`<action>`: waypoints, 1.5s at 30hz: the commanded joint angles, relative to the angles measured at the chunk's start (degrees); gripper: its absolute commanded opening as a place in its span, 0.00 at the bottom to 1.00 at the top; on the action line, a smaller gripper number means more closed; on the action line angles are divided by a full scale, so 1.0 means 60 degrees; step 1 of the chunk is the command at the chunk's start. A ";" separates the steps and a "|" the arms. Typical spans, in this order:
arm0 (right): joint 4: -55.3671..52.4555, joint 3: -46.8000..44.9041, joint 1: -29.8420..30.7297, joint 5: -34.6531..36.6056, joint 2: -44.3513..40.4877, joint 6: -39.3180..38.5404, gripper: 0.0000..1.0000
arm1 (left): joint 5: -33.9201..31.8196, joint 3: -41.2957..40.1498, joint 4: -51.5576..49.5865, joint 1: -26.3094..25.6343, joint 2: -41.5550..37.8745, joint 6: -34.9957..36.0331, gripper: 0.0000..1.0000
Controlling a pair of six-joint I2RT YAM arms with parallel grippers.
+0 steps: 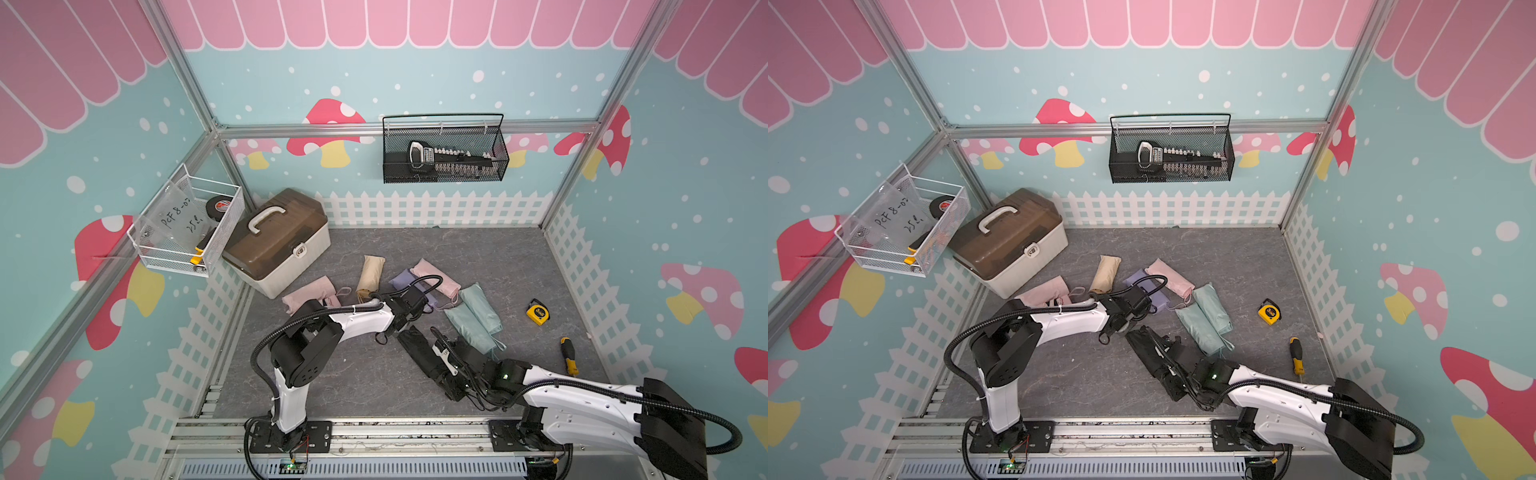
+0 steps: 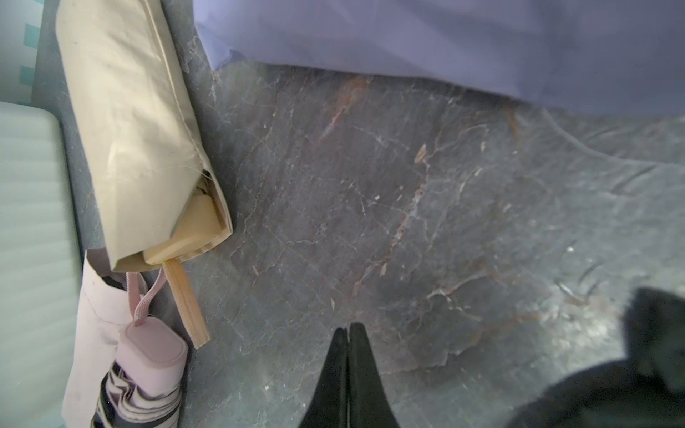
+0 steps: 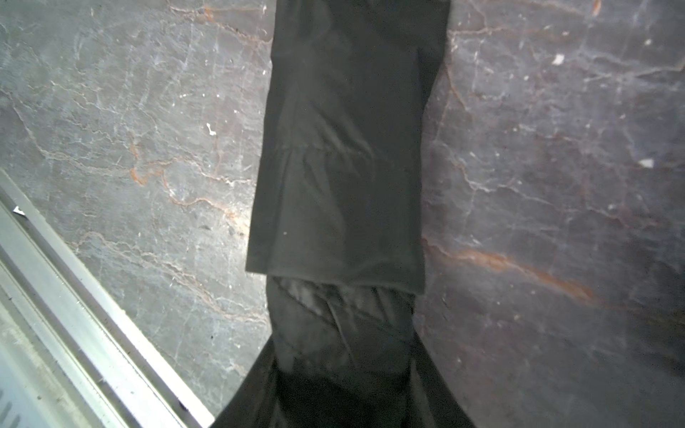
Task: Take umbrellas out of sleeves
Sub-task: Pick up the umbrella from the center of the board, then take out the umbrella from the umbrella sleeve.
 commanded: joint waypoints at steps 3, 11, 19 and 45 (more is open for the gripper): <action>-0.1001 0.0188 0.0094 0.0293 -0.0940 0.0440 0.28 | 0.0259 0.0441 -0.0359 0.0019 -0.0073 -0.0142 0.00; -0.1246 0.0455 0.0101 0.0733 -0.1184 0.0277 0.28 | 0.3267 -0.1228 0.2018 0.0060 -0.2756 -0.2670 0.58; -0.0759 0.0529 0.0083 0.0873 -0.2556 -0.0266 0.23 | 0.8640 -0.5225 0.8160 0.2610 -0.4972 -0.8585 0.99; 0.1170 0.1360 0.0083 0.1239 -0.0281 -0.0850 0.20 | 0.9381 -0.7551 1.8697 0.2055 -0.0932 -1.5419 0.89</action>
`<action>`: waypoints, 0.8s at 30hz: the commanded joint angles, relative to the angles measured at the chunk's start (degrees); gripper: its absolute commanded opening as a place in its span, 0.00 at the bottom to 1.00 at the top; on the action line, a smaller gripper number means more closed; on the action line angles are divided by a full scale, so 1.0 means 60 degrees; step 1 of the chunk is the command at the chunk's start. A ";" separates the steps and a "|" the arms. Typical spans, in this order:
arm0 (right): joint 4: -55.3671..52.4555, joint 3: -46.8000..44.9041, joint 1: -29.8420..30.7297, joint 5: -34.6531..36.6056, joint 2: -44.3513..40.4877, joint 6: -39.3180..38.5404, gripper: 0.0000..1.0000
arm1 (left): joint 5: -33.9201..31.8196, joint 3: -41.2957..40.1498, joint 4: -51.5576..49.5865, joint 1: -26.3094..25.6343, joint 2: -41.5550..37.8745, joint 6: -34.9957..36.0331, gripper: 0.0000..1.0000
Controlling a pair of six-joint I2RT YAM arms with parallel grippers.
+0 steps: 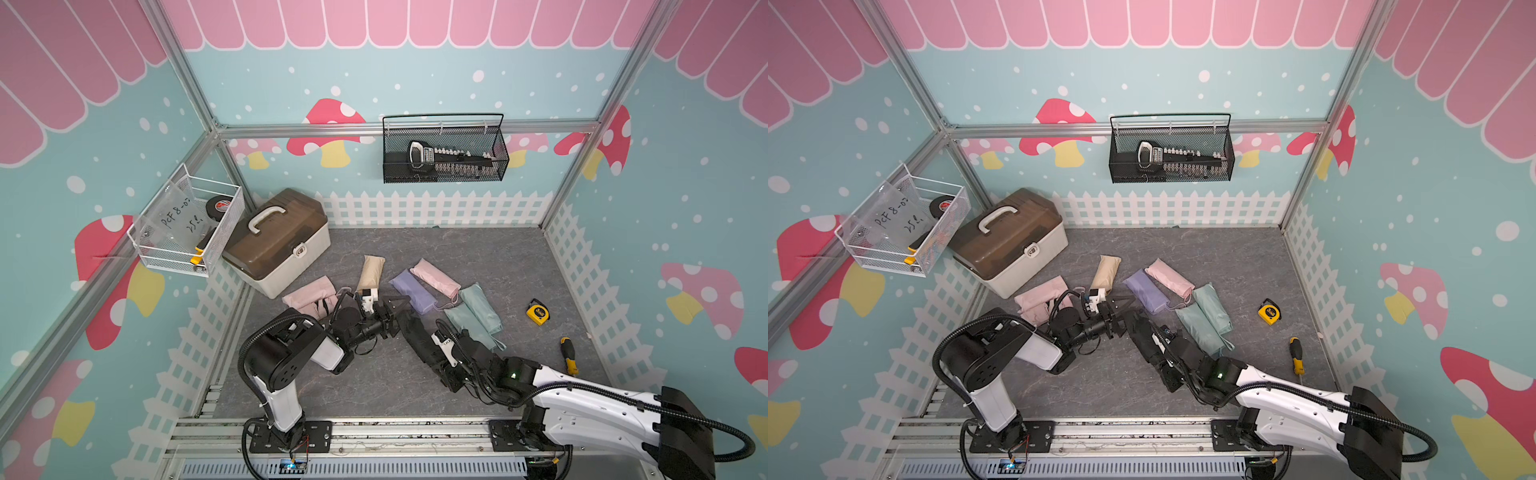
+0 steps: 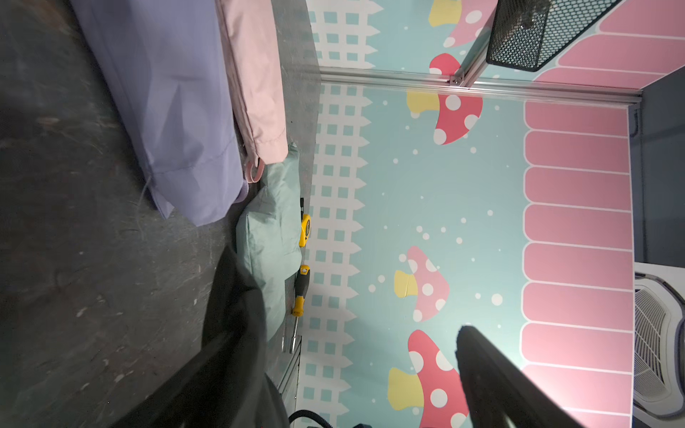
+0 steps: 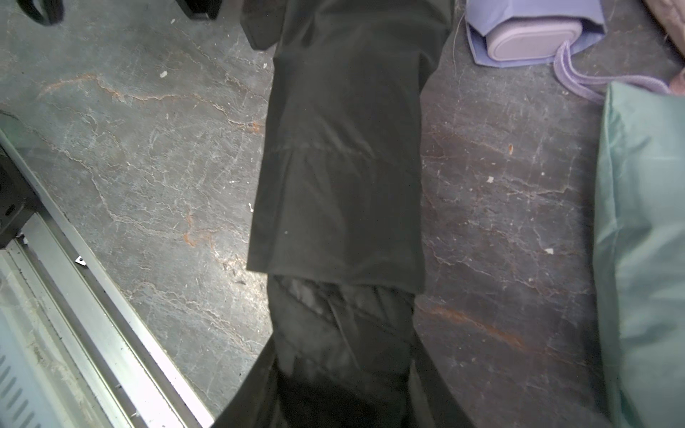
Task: Take umbrellas out of sleeves
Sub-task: Take out the umbrella from the umbrella sleeve.
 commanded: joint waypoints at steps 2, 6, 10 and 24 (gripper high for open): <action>0.0510 0.0771 0.0057 0.0613 0.0239 -0.0288 0.19 | 0.0276 0.0034 0.0629 -0.0063 0.0302 -0.0283 0.87; 0.0506 0.0969 0.0057 0.0527 0.0515 -0.0465 0.18 | 0.0347 0.0064 0.0255 -0.0056 0.0140 0.0051 0.87; 0.0501 0.0963 0.0058 0.0090 0.0659 -0.0503 0.16 | 0.0277 0.0110 -0.0089 -0.0034 -0.0034 0.0335 0.87; 0.0352 0.0292 0.0064 -0.0046 -0.0117 -0.0341 0.15 | 0.0819 0.0591 0.0202 0.0105 0.0300 0.0543 0.00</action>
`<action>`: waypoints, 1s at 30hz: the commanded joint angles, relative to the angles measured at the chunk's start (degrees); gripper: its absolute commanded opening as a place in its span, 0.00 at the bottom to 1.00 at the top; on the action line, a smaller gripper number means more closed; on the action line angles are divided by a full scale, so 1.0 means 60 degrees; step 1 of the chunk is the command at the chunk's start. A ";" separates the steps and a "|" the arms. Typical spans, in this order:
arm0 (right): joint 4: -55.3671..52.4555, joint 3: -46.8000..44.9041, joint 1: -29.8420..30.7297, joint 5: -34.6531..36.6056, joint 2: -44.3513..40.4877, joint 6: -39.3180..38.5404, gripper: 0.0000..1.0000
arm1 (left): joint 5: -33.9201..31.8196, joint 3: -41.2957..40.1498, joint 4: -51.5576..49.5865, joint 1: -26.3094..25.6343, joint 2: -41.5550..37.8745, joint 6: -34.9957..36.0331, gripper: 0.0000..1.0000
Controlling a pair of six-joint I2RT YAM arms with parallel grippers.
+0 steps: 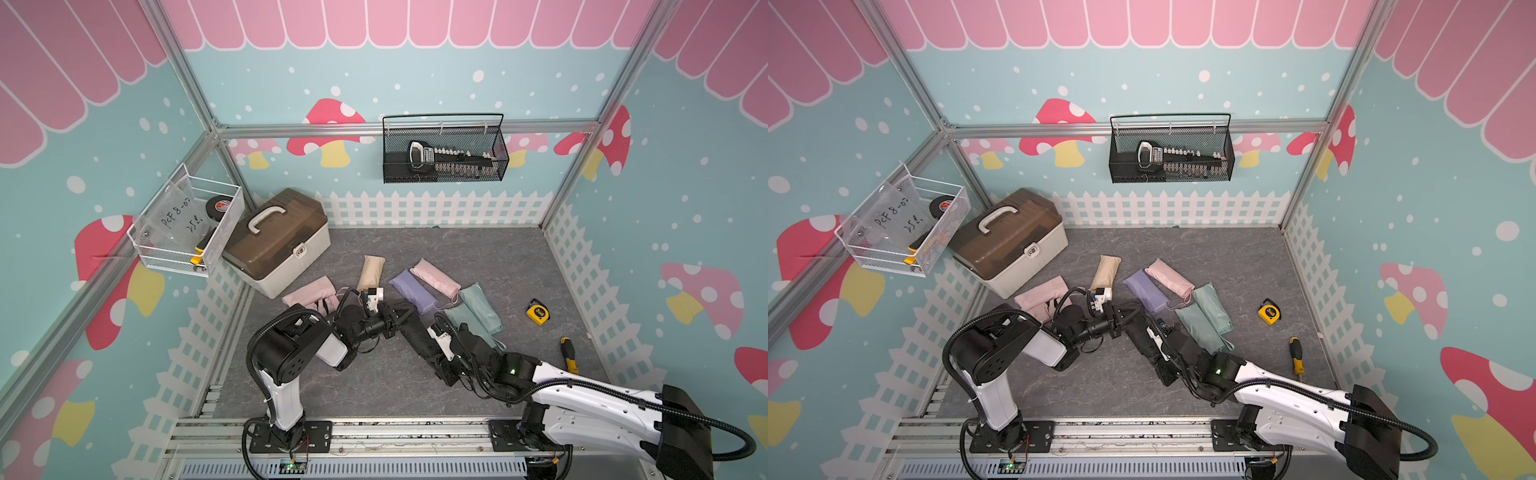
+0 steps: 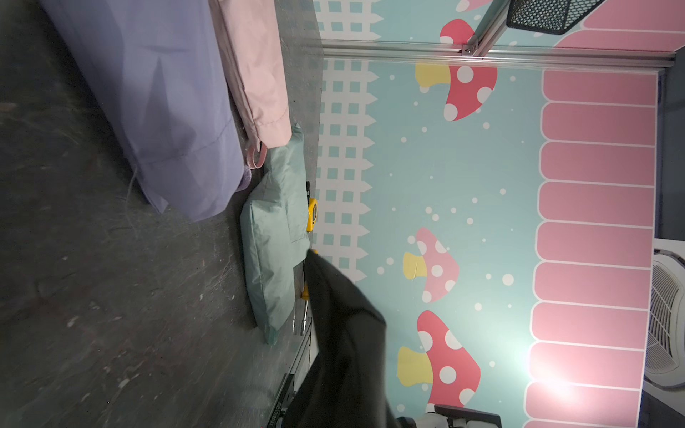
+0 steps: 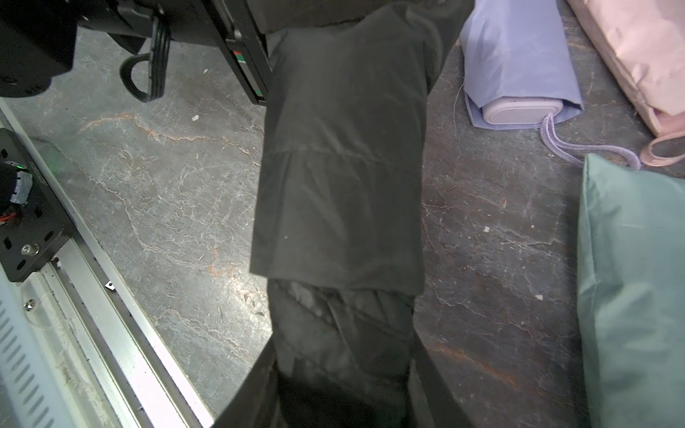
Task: Take umbrellas out of sleeves
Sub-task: Take out the umbrella from the umbrella sleeve.
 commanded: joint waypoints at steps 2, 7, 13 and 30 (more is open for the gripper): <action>-0.0010 -0.0071 0.0071 0.0029 -0.0190 -0.0039 0.15 | 0.0078 0.0119 -0.0404 0.0049 -0.0482 0.0618 0.00; -0.0494 -0.0161 0.0061 0.0201 -0.0511 -0.0054 0.15 | -0.0164 0.0280 -0.3718 0.0074 -0.1723 0.2880 0.00; -0.0931 -0.0349 0.0070 -0.0096 -0.0960 -0.0138 0.15 | -0.3002 0.2319 -1.1873 -0.0885 -0.4163 0.8002 0.00; -0.1444 -0.0168 0.0072 -0.0533 -0.1186 -0.0477 0.15 | -0.8703 0.4135 -1.5894 -0.3787 -0.3933 1.4614 0.00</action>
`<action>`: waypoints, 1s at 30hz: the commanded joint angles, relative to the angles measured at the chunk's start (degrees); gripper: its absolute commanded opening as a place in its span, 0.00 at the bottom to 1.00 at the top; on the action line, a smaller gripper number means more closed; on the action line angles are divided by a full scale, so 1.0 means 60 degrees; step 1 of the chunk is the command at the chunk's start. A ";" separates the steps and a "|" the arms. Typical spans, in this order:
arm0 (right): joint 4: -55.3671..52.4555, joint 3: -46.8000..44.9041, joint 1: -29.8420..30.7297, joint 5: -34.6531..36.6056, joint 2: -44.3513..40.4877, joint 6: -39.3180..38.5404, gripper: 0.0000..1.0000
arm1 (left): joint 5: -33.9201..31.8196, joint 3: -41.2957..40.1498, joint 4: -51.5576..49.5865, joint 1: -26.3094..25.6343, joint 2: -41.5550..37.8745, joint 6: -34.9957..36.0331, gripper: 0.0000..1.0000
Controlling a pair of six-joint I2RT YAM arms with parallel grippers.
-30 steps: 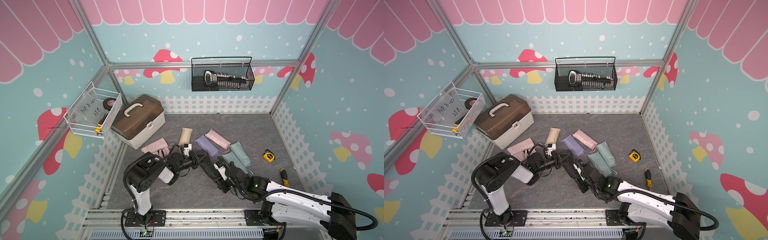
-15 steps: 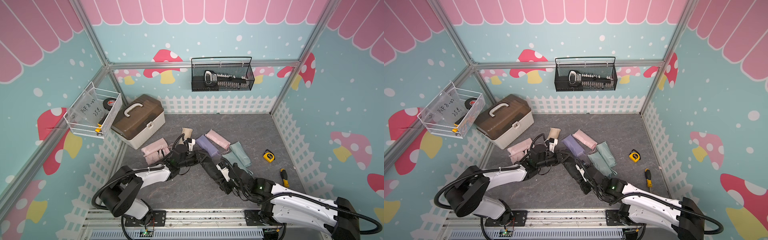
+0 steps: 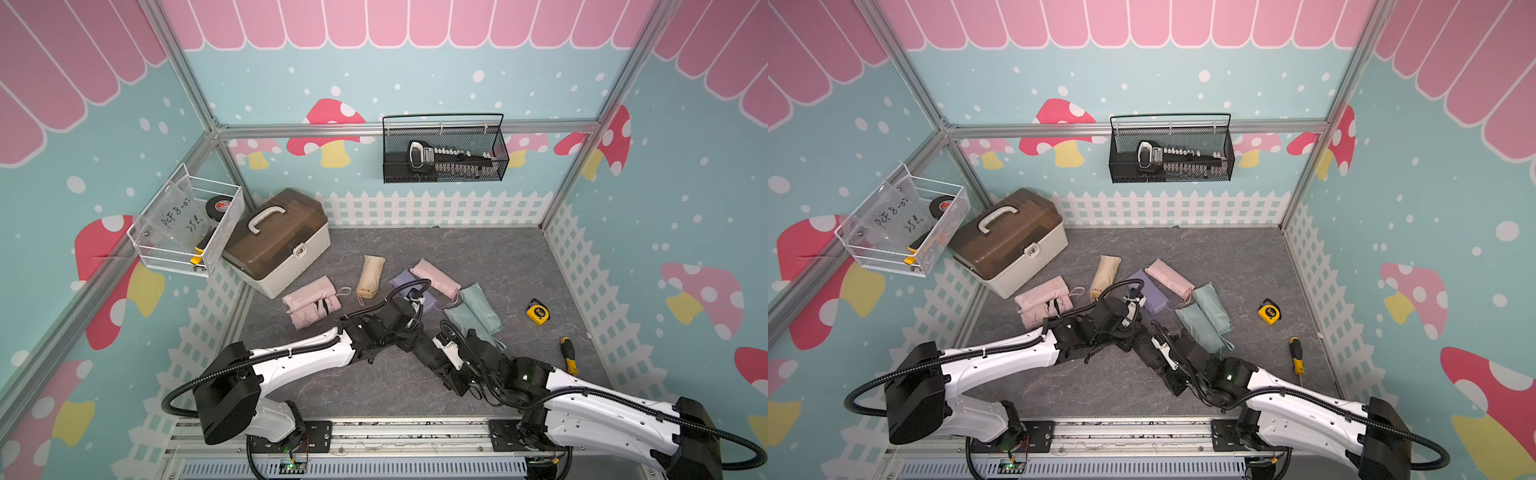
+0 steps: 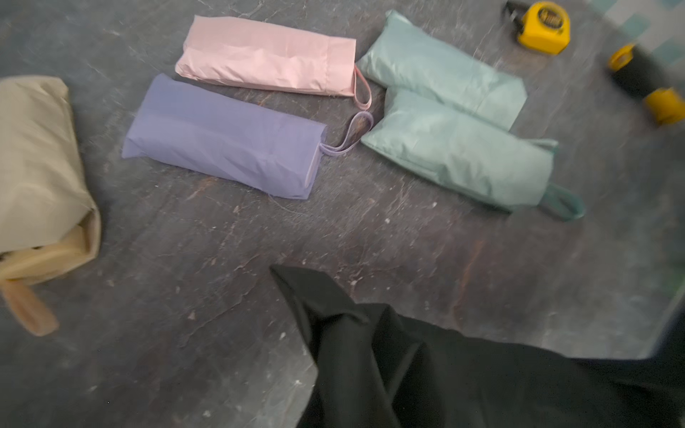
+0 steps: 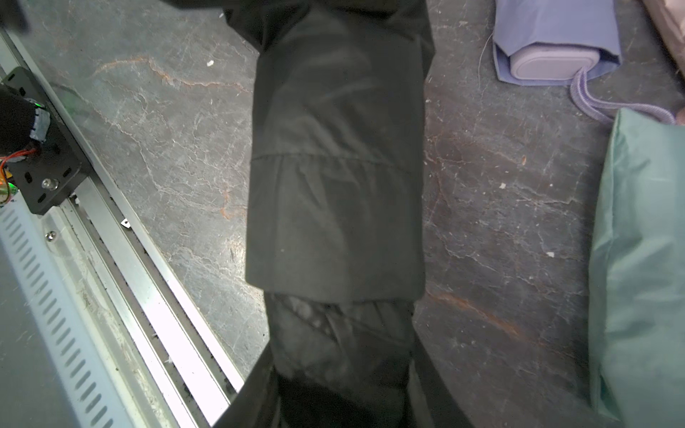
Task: Take umbrellas out of sleeves
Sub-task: Take out the umbrella from the umbrella sleeve.
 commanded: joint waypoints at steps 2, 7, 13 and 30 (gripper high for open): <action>-0.0101 0.0050 0.0010 0.0043 -0.0106 -0.0156 0.15 | -0.1509 -0.0424 0.0093 -0.0134 -0.0028 0.2308 0.00; -0.0373 0.0066 0.0010 -0.0242 -0.0151 -0.0140 0.15 | -0.0554 -0.1349 0.1216 -0.0268 -0.0126 0.4922 0.00; -0.0676 -0.0090 0.0010 -0.0823 -0.0166 -0.0011 0.15 | -0.1188 -0.1687 0.1515 -0.0247 0.0015 0.5895 0.00; -0.1819 -0.0249 0.0008 -0.1503 -0.0563 0.1254 0.14 | -0.2139 -0.2042 0.1524 0.0682 -0.0661 0.6306 0.00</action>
